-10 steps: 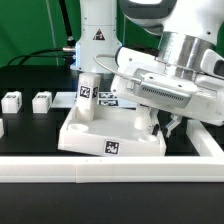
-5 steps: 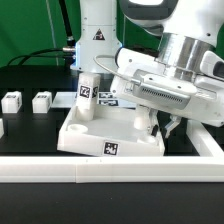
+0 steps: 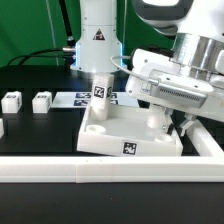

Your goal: Assemble square table

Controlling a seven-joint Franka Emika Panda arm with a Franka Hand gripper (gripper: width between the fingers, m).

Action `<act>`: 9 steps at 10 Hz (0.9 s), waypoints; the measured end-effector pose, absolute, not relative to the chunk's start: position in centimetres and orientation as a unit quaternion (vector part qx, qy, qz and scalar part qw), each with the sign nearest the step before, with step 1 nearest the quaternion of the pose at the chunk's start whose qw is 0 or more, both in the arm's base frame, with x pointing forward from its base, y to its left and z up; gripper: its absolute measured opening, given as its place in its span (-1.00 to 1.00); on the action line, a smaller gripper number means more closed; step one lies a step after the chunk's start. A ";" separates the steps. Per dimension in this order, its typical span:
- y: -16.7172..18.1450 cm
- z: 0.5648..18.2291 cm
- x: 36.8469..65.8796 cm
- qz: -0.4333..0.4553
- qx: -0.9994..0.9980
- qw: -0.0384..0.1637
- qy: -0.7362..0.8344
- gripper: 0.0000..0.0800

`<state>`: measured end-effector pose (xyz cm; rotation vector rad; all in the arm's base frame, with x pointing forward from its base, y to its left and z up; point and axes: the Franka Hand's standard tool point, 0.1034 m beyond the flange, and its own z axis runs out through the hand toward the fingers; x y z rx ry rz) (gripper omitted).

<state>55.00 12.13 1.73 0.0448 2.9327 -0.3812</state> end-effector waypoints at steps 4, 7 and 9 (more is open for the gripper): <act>12.9 1.7 54.6 -0.135 0.018 0.087 0.987 -0.84; 12.3 1.9 54.7 -0.142 0.027 0.086 0.986 -0.79; 11.3 3.0 54.8 -0.163 0.053 0.086 0.981 -0.34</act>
Offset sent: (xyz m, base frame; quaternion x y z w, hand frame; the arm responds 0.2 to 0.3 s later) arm 0.0000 0.0200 0.0000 0.0000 0.0000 0.0000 1.0000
